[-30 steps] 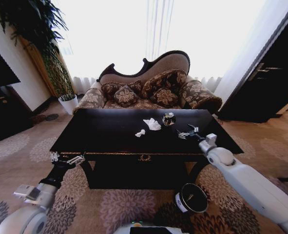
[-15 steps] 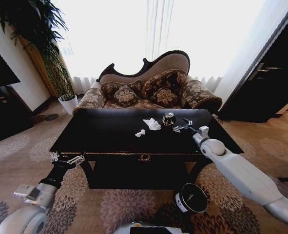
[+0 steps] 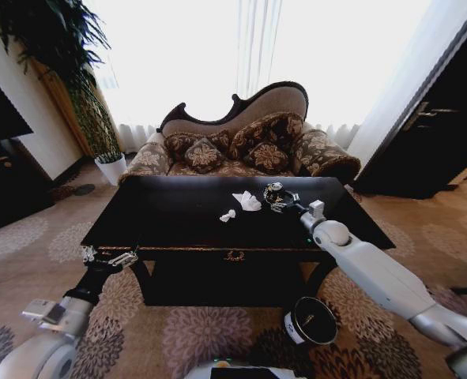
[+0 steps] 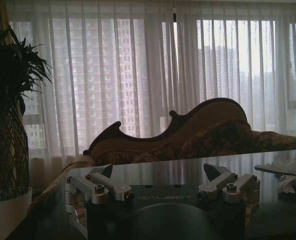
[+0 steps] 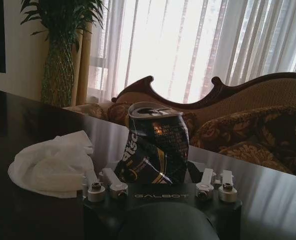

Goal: Move to the front of the table and place the trash on the table into the trash bin.

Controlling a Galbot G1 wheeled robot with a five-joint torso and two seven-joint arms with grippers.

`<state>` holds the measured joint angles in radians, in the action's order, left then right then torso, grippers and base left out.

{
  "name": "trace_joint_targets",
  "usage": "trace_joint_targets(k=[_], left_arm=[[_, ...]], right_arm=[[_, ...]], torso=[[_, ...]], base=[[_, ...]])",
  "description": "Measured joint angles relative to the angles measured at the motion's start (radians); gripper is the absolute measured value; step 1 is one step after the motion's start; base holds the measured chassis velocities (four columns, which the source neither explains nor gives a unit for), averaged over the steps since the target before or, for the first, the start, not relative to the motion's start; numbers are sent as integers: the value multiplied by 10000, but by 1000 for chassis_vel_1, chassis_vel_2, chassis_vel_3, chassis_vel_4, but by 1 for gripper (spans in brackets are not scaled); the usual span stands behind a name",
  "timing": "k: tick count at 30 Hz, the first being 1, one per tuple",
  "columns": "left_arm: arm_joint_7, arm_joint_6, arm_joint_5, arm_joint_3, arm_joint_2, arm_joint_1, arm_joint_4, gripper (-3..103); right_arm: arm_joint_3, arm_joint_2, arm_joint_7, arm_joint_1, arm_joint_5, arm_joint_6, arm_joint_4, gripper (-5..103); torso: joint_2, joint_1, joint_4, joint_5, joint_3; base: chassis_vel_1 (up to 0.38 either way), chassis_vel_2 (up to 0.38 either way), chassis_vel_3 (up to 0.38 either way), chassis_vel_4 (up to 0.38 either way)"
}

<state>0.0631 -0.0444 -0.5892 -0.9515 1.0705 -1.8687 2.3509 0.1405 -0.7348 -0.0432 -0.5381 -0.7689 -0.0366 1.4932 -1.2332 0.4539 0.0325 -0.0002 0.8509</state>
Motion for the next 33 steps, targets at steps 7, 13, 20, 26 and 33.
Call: trace_joint_targets(k=[7, 13, 20, 26, 33], left_arm=[[0, 0, 0, 0, 0, 0, 0, 100], [0, 0, 0, 0, 0, 0, 0, 100], [0, 0, 0, 0, 0, 0, 0, 100], [0, 0, 0, 0, 0, 0, 0, 100], [0, 0, 0, 0, 0, 0, 0, 100]], right_arm=[[-117, -74, 81, -106, -3, 9, 121, 49], [-370, -139, 142, -401, 7, 9, 369, 27], [-940, -132, 159, -1070, 132, 0, 891, 3], [-1702, -44, 214, -1888, 100, -23, 1463, 0], [-3117, 266, 235, -3528, -87, -59, 2337, 0]], torso=[[0, -1, 0, -1, 0], [0, -1, 0, 0, 0], [0, -1, 1, 0, 0], [0, -1, -2, -1, 0], [-1, -1, -1, 2, -1]], base=[[0, 0, 0, 0], [0, 0, 0, 0], [0, 0, 0, 0], [0, 0, 0, 0], [0, 0, 0, 0]])
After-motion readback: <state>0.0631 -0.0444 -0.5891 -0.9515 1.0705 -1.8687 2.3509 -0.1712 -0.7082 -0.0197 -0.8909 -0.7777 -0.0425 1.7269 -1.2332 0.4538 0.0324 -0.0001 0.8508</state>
